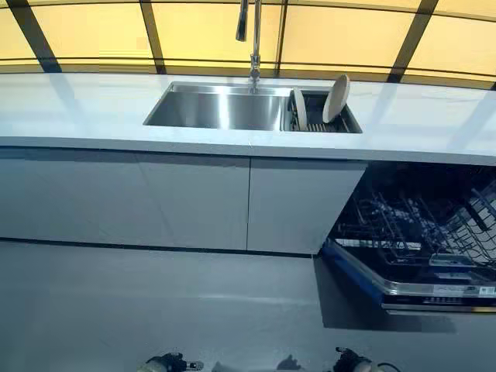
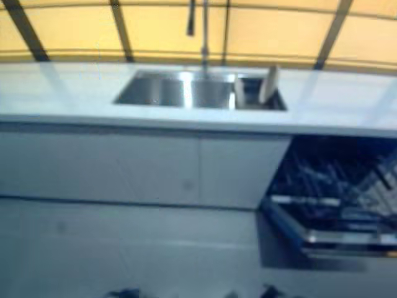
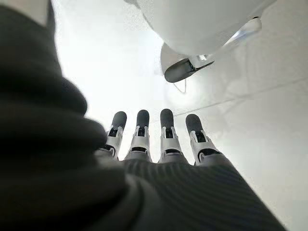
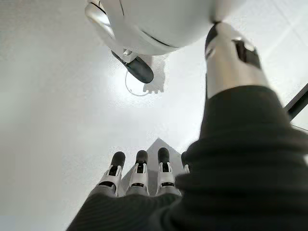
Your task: Take plates into dishwasher
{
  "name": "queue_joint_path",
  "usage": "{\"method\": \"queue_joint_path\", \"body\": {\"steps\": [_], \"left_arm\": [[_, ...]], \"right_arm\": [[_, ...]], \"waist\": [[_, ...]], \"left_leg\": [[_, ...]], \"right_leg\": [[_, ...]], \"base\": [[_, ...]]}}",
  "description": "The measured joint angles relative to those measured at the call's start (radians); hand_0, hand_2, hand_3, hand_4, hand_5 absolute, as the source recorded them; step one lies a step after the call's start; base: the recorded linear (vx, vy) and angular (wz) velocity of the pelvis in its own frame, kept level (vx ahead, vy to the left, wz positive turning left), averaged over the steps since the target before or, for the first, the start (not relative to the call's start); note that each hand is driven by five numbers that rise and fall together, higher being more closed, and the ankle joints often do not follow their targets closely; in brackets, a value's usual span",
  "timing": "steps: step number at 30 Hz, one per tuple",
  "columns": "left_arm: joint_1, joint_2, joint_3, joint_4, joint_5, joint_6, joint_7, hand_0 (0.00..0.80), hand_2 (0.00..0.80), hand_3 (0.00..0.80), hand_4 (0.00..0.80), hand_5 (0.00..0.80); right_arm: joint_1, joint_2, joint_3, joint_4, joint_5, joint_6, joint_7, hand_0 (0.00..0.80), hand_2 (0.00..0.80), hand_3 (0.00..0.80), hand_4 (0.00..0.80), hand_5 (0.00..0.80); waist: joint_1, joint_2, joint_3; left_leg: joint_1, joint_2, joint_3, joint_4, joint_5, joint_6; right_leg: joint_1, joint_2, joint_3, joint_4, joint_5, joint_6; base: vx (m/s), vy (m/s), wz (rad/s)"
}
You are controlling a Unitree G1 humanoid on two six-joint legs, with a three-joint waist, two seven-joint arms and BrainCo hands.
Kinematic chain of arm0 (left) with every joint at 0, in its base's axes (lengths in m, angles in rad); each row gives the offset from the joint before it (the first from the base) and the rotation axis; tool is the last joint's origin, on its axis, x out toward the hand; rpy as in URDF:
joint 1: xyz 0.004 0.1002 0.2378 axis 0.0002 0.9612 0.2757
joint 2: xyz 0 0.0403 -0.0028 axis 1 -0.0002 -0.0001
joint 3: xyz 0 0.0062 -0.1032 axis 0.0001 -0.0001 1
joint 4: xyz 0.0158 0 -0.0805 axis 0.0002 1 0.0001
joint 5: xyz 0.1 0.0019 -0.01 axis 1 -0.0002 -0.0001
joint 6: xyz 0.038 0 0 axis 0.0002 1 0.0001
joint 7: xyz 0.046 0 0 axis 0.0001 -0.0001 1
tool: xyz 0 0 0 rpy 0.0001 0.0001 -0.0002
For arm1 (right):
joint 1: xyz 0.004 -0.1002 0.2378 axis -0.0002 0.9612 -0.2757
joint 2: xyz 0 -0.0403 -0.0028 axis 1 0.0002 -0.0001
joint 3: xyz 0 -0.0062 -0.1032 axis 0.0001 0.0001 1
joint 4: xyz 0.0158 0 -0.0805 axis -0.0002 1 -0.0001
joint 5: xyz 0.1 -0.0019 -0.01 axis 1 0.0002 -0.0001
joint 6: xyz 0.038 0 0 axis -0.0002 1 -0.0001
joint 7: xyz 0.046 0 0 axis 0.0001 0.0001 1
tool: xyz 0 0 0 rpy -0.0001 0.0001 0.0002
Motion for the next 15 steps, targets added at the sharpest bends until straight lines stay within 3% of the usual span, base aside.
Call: {"method": "queue_joint_path", "body": {"steps": [15], "left_arm": [[0.006,0.0,-0.015,-0.029,-0.001,0.006,-0.002,0.0,0.0,0.0,0.0,0.0]], "right_arm": [[-0.001,-0.002,-0.001,-0.003,-0.001,-0.001,-0.001,0.0,0.0,0.0,0.0,0.0]], "waist": [[0.0,0.006,0.004]], "left_leg": [[0.0,0.0,-0.002,0.0,0.0,0.0]], "right_leg": [[0.001,0.0,-0.001,0.0,0.0,0.0]], "base": [[0.0,0.0,0.0]]}}
